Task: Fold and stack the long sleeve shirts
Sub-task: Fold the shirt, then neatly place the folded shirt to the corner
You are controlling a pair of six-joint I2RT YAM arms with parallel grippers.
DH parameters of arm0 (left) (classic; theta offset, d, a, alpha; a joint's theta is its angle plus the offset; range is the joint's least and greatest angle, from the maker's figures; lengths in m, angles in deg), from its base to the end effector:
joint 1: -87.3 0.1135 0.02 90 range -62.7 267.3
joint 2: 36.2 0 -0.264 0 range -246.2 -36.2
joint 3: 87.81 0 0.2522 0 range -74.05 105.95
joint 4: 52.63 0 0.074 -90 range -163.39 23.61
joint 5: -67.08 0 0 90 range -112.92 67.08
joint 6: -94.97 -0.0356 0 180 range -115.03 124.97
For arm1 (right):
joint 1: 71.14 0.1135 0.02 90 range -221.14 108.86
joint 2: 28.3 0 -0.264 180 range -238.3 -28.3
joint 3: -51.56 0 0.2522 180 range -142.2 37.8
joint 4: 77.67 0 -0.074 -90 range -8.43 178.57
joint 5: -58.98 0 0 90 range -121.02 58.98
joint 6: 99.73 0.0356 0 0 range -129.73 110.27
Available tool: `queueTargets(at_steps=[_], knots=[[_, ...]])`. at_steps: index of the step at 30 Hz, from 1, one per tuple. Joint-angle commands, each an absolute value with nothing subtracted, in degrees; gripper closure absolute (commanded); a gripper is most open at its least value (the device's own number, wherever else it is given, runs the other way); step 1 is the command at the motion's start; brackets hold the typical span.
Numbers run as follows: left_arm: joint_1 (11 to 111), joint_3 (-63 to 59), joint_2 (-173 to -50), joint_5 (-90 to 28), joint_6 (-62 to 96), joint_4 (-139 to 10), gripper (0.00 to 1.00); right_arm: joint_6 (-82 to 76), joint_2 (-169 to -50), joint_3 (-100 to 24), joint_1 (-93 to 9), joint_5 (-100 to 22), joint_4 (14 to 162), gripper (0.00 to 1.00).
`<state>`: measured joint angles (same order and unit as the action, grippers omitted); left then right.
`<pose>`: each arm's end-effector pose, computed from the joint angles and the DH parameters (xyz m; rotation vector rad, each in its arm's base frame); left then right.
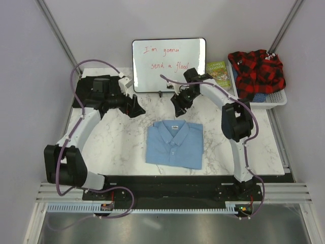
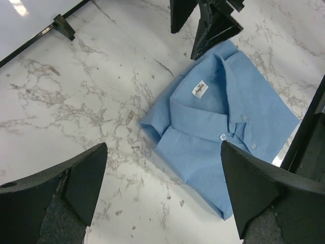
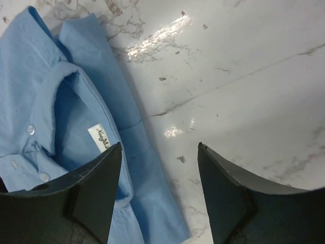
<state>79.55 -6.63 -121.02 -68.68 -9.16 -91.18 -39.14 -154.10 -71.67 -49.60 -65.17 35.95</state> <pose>0.3147 -0.0686 0.2940 0.7985 2.0234 -0.8482 0.4238 0.1888 0.2198 -1.2694 2.3147 0.7741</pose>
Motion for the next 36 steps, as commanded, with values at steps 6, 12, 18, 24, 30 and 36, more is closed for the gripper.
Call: queueTargets(at_steps=[6, 12, 18, 24, 30, 36], knots=[[87.2, -19.3, -110.7, -77.1, -4.9, -82.6, 0.01, -49.2, -160.2, -74.1, -45.7, -64.0, 29.9, 0.3], [89.1, -20.2, -115.3, -80.8, -2.1, -85.3, 0.01, -48.5, -159.0, -75.8, -46.1, -64.3, 29.4, 0.29], [89.3, -21.2, -115.7, -80.3, -1.8, -84.4, 0.01, -47.4, -155.7, -77.3, -46.5, -65.7, 28.6, 0.26], [90.0, -21.9, -115.8, -78.9, -0.2, -82.3, 0.01, -49.2, -157.3, -76.8, -45.0, -66.3, 26.5, 0.21], [91.9, -23.1, -116.8, -79.4, 3.6, -79.9, 0.01, -51.0, -161.1, -77.0, -42.8, -63.8, 27.0, 0.2], [92.6, -26.1, -116.6, -79.4, 7.1, -77.7, 0.01, -53.3, -162.6, -75.8, -41.0, -63.7, 27.2, 0.26]])
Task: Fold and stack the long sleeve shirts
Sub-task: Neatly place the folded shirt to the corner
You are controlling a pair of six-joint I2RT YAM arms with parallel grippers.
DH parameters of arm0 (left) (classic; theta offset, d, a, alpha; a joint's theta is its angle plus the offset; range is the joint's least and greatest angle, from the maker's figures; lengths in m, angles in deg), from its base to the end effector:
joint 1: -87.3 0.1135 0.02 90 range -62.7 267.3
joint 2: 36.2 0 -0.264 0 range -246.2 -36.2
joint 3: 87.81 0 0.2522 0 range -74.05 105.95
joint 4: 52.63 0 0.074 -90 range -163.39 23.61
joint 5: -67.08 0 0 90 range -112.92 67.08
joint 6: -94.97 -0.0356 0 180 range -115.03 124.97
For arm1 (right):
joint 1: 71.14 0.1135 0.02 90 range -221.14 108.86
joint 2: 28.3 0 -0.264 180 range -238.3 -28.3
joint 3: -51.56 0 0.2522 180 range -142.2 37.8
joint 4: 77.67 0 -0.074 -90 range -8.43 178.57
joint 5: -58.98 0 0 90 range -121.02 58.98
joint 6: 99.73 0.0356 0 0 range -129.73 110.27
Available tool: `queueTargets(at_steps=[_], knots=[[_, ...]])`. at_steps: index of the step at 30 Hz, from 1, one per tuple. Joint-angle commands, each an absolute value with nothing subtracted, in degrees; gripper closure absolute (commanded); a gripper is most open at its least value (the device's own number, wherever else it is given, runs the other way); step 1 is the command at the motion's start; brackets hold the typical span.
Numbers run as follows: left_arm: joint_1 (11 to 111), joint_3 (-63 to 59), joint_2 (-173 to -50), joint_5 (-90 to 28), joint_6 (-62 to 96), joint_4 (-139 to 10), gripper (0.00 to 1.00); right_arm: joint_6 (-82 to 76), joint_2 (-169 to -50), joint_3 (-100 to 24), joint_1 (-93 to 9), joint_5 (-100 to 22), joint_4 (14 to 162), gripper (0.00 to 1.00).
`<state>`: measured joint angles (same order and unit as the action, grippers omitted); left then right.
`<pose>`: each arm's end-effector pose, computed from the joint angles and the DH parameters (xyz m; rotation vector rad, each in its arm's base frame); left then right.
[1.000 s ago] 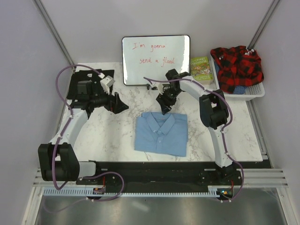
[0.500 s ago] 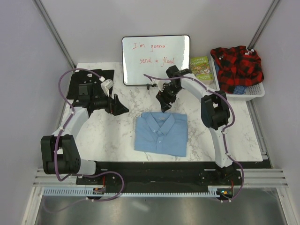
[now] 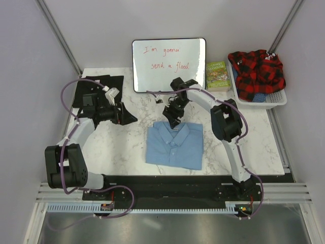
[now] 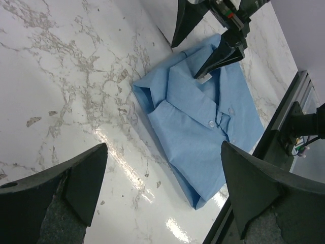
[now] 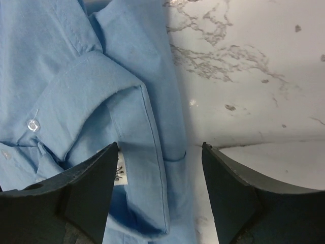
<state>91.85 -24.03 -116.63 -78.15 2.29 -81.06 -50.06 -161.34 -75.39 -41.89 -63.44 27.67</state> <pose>0.2857 -0.0066 0.2348 0.4210 2.1132 -1.0446 0.3987 0.2452 0.1770 -1.6652 2.2804 0.7948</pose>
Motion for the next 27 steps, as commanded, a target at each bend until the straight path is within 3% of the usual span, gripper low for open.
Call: queueTargets(at_steps=[1, 3, 6, 8, 9, 11, 16, 20, 27], knots=[[92.7, -26.7, -116.7, -79.4, 7.7, -77.1, 0.01, -53.7, -162.6, -75.2, -40.8, -63.8, 27.2, 0.29], [93.4, -28.0, -117.2, -79.5, 9.5, -75.8, 0.01, -54.8, -162.4, -74.0, -40.6, -64.1, 27.1, 0.33], [93.9, -29.0, -118.7, -79.9, 11.3, -74.5, 0.04, -55.5, -162.6, -73.8, -40.1, -64.1, 27.2, 0.48], [93.9, -29.4, -119.5, -80.1, 12.2, -73.8, 0.08, -55.6, -162.4, -74.3, -40.2, -64.8, 27.1, 0.67], [93.9, -29.8, -120.2, -80.0, 12.5, -72.9, 0.09, -55.8, -161.9, -74.6, -40.2, -65.5, 27.0, 0.83], [94.0, -30.4, -120.9, -80.0, 13.1, -72.1, 0.09, -55.9, -160.9, -75.1, -40.2, -66.5, 27.0, 1.0], [94.0, -33.2, -121.9, -83.5, 13.8, -63.5, 0.01, -56.3, -155.8, -74.8, -40.1, -70.6, 27.0, 1.0], [93.6, -41.3, -119.2, -84.3, 15.2, -51.0, 0.01, -56.0, -153.6, -74.5, -39.9, -71.7, 27.0, 1.0], [91.3, -39.9, -123.7, -87.3, 16.9, -51.5, 0.01, -55.6, -151.5, -74.4, -39.7, -72.9, 27.0, 1.0]])
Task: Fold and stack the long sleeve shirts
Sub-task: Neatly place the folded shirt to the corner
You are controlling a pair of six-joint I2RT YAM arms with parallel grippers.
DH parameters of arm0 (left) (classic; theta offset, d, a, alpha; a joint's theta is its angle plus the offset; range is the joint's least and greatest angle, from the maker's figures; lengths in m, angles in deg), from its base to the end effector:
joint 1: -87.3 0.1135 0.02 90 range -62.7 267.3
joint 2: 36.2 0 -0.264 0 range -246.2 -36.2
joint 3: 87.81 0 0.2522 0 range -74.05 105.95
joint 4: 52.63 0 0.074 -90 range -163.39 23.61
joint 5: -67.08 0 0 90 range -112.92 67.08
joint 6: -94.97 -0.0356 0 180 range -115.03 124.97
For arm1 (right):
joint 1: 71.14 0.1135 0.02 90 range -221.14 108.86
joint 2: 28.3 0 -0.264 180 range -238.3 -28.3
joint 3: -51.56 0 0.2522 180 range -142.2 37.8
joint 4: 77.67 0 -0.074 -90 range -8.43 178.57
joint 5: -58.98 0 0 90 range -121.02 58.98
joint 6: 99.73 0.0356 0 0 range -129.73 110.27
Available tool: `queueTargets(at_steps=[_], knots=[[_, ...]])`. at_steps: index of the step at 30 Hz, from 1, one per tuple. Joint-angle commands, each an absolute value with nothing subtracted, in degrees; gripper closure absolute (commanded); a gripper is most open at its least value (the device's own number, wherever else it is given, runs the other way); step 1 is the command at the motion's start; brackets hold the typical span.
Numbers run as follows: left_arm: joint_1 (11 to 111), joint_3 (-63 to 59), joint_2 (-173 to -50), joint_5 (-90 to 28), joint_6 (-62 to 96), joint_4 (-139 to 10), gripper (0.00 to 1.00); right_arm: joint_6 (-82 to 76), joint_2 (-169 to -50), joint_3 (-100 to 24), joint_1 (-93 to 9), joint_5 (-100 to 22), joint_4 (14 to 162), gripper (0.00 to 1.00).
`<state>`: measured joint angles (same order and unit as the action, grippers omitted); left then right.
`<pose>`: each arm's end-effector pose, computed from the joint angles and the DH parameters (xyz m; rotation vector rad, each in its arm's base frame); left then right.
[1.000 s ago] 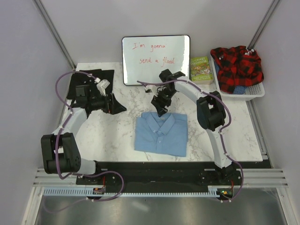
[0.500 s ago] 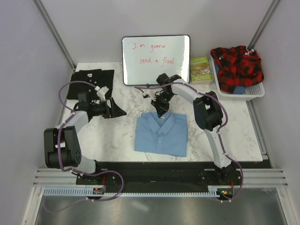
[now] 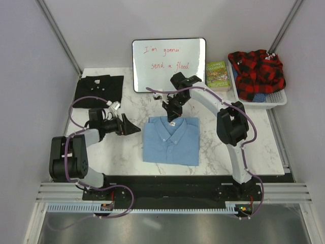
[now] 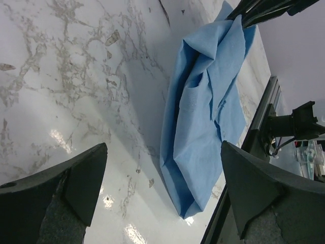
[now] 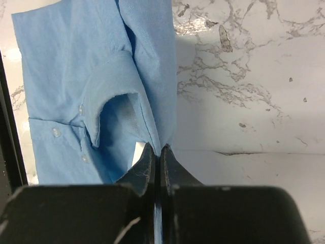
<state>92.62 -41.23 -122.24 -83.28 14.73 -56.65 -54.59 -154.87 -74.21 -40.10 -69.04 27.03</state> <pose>0.2647 -0.0064 0.1536 0.2430 2.1344 -1.2458 0.3777 0.2529 0.2229 -1.7450 2.0537 0.8814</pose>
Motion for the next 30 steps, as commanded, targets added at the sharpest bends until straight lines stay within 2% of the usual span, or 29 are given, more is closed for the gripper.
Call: queueTargets(at_steps=[1, 8, 13, 15, 20, 23, 28, 30], knots=[[90.2, -39.9, -123.7, -87.6, 16.7, -51.4, 0.01, -55.6, -151.4, -74.4, -39.5, -72.7, 26.9, 1.0], [85.1, -40.0, -125.5, -85.1, 18.5, -49.9, 0.02, -56.0, -150.1, -74.2, -39.4, -72.8, 26.8, 1.0], [82.2, -39.9, -128.3, -83.7, 20.1, -48.9, 0.14, -56.4, -149.6, -73.8, -39.3, -73.3, 26.8, 1.0], [81.1, -40.2, -129.4, -82.3, 21.0, -48.5, 0.15, -56.7, -149.5, -73.7, -39.4, -73.6, 26.6, 1.0], [79.6, -44.1, -133.0, -82.7, 29.9, -34.9, 0.16, -56.9, -149.2, -73.7, -39.4, -74.0, 26.7, 1.0], [78.8, -44.7, -136.0, -82.8, 34.5, -26.6, 0.22, -57.0, -149.1, -74.0, -39.4, -74.4, 26.7, 1.0], [78.1, -44.2, -139.8, -83.4, 42.8, -16.9, 0.46, -56.7, -149.7, -75.1, -39.4, -75.0, 26.7, 1.0], [78.2, -43.7, -139.1, -84.4, 44.0, -16.3, 0.62, -56.4, -150.0, -75.5, -39.4, -75.2, 27.0, 1.0]])
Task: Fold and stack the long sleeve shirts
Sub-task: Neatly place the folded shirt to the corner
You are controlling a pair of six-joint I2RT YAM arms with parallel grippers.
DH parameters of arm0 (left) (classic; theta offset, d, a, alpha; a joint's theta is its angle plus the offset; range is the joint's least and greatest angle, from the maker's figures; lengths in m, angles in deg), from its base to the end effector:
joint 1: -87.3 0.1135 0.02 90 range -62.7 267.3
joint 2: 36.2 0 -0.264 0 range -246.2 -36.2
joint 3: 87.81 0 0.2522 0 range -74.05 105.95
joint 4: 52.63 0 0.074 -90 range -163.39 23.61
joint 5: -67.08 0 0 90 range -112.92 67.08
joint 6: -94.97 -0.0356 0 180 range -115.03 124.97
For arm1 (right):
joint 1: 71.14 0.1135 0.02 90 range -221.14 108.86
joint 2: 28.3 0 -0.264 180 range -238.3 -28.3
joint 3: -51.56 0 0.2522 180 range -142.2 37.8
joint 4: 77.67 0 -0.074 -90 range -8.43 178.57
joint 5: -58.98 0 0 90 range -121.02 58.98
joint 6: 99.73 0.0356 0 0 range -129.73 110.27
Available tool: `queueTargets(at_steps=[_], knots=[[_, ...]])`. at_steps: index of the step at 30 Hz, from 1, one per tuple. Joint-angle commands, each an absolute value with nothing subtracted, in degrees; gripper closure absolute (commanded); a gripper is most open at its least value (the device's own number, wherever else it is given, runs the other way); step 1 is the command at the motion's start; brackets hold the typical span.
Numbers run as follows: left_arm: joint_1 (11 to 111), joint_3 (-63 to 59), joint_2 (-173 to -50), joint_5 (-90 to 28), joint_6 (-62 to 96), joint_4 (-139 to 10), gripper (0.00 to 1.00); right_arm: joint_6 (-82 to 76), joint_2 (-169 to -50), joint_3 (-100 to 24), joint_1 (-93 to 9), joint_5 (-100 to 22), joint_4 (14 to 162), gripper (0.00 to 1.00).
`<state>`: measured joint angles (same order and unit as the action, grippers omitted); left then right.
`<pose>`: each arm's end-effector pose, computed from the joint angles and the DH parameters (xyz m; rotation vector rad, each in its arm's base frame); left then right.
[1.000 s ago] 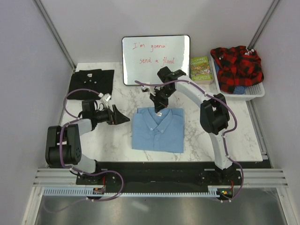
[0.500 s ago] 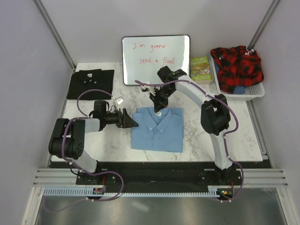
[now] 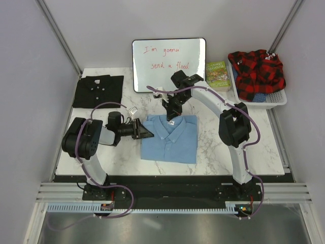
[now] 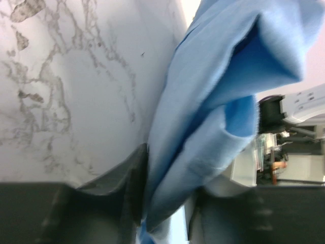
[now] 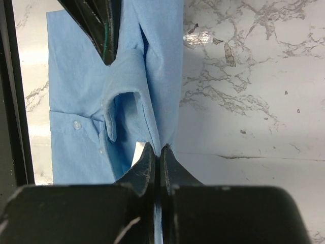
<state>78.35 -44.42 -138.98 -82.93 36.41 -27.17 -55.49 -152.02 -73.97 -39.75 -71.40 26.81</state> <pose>0.2747 -0.0745 0.1027 0.2242 2.1891 -1.5266 0.3696 0.2525 0.2440 -1.7502 1.9721 0.9135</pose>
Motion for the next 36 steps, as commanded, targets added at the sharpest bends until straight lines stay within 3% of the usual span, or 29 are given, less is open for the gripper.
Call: queueTargets(at_steps=[1, 2, 5, 6, 11, 14, 16, 18, 19, 21, 36], knots=[[78.1, -42.8, -138.5, -84.9, 44.0, -17.2, 0.69, -56.2, -150.6, -75.9, -39.3, -75.3, 27.0, 1.0], [78.2, -42.0, -137.6, -85.4, 43.4, -20.0, 0.79, -56.0, -150.8, -76.2, -39.4, -75.3, 27.0, 1.0], [78.2, -38.7, -131.7, -85.2, 36.8, -35.9, 0.89, -55.0, -151.3, -76.7, -39.2, -75.2, 28.2, 1.0], [78.4, -38.0, -129.7, -84.7, 33.4, -39.5, 0.98, -54.1, -151.3, -76.8, -39.3, -75.1, 29.8, 1.0], [81.3, -28.3, -122.4, -79.4, 20.5, -74.7, 0.98, -47.9, -151.6, -77.1, -38.5, -73.8, 35.5, 0.96], [84.7, -22.6, -122.4, -77.7, 13.4, -90.3, 0.98, -43.8, -152.1, -77.3, -37.1, -70.8, 39.3, 0.73], [86.8, -20.0, -122.4, -75.3, 8.5, -96.5, 0.98, -41.8, -152.7, -78.0, -36.3, -68.8, 41.5, 0.49], [89.3, -18.3, -122.5, -72.2, 3.2, -103.3, 0.98, -39.7, -153.0, -78.8, -36.0, -67.0, 42.7, 0.37], [89.9, -17.9, -122.6, -70.9, 2.0, -104.8, 0.98, -38.7, -153.3, -78.9, -36.0, -66.3, 43.1, 0.18], [91.5, -15.2, -123.8, -66.7, -2.1, -109.0, 0.98, -37.7, -153.1, -78.8, -36.0, -64.0, 43.9, 0.04], [100.8, 12.7, -133.0, -50.8, -11.3, -120.7, 0.98, -36.1, -144.0, -70.1, -40.7, -59.3, 45.2, 0.02]])
